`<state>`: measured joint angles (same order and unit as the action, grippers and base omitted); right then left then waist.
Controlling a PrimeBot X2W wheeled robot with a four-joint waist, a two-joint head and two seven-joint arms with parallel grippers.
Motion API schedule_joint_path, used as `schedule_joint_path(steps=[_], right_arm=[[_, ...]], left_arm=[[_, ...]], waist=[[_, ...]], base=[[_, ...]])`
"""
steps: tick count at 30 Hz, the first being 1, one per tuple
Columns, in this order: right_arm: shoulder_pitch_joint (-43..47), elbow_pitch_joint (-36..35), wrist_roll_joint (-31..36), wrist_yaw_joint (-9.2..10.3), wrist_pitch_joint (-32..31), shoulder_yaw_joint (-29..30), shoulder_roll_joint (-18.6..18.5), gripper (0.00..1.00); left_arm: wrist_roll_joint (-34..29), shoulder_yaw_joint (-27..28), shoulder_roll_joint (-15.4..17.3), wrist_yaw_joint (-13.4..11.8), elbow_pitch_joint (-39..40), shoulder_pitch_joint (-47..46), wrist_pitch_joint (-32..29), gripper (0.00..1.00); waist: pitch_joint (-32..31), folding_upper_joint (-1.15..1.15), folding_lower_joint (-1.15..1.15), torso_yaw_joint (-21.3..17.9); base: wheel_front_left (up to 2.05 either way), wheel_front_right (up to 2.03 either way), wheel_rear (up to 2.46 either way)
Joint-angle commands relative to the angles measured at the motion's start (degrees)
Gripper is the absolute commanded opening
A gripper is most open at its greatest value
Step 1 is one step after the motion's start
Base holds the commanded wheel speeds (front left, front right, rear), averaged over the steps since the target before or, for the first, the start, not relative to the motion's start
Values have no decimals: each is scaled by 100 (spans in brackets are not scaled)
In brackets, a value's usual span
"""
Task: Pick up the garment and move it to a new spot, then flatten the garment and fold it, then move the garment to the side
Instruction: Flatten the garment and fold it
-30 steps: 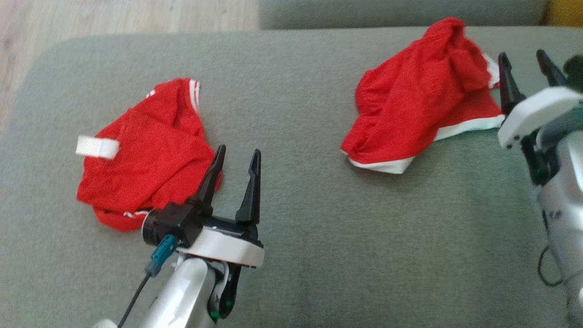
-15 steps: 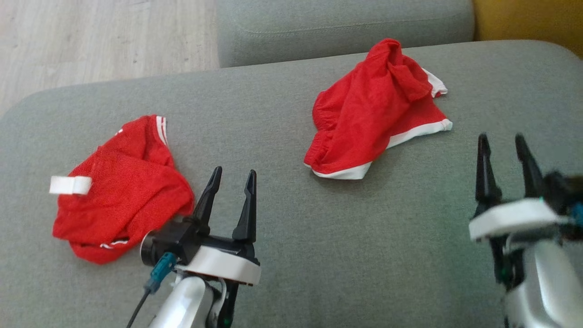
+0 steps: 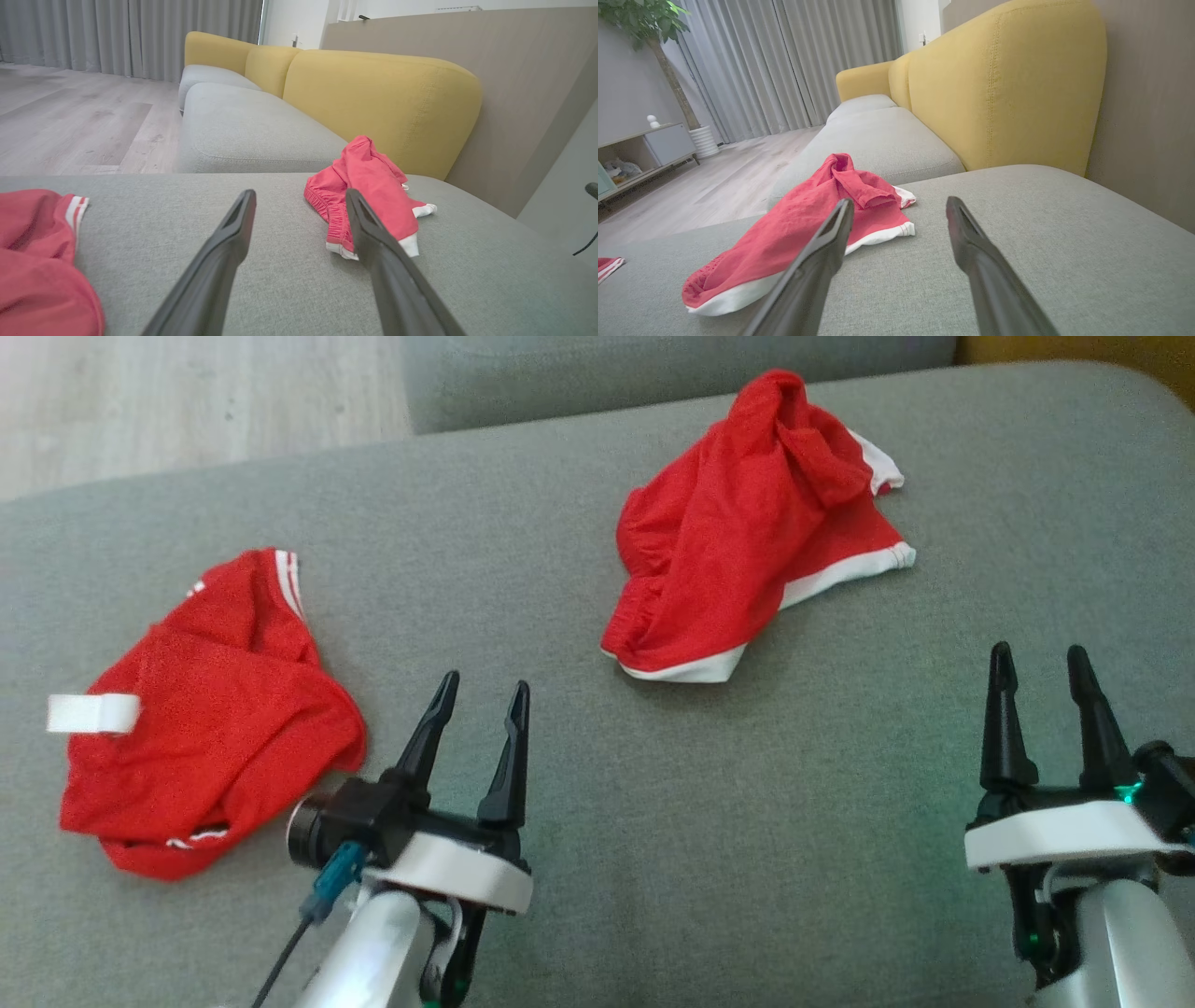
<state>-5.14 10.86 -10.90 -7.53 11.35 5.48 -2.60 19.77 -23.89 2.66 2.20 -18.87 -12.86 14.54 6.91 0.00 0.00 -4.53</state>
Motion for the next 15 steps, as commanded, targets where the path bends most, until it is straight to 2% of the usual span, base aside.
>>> schedule_joint_path(steps=[1, 6, 15], right_arm=[[-229, -218, -34, 4, 80, -162, -29, 100], [-305, -205, -103, 4, 162, -231, -29, 100], [-565, -198, -242, 4, 247, -533, -28, 100]], left_arm=[[-64, 171, 26, 50, 83, -352, 46, 100], [-189, -82, 65, 226, -323, -729, -96, 100], [-320, -706, 226, 469, -1220, -1652, -949, 100]], waist=[[121, 0, 0, -71], [365, 0, 0, -218], [848, 0, 0, -599]], base=[[0, 0, 0], [0, 0, 0], [0, 0, 0]])
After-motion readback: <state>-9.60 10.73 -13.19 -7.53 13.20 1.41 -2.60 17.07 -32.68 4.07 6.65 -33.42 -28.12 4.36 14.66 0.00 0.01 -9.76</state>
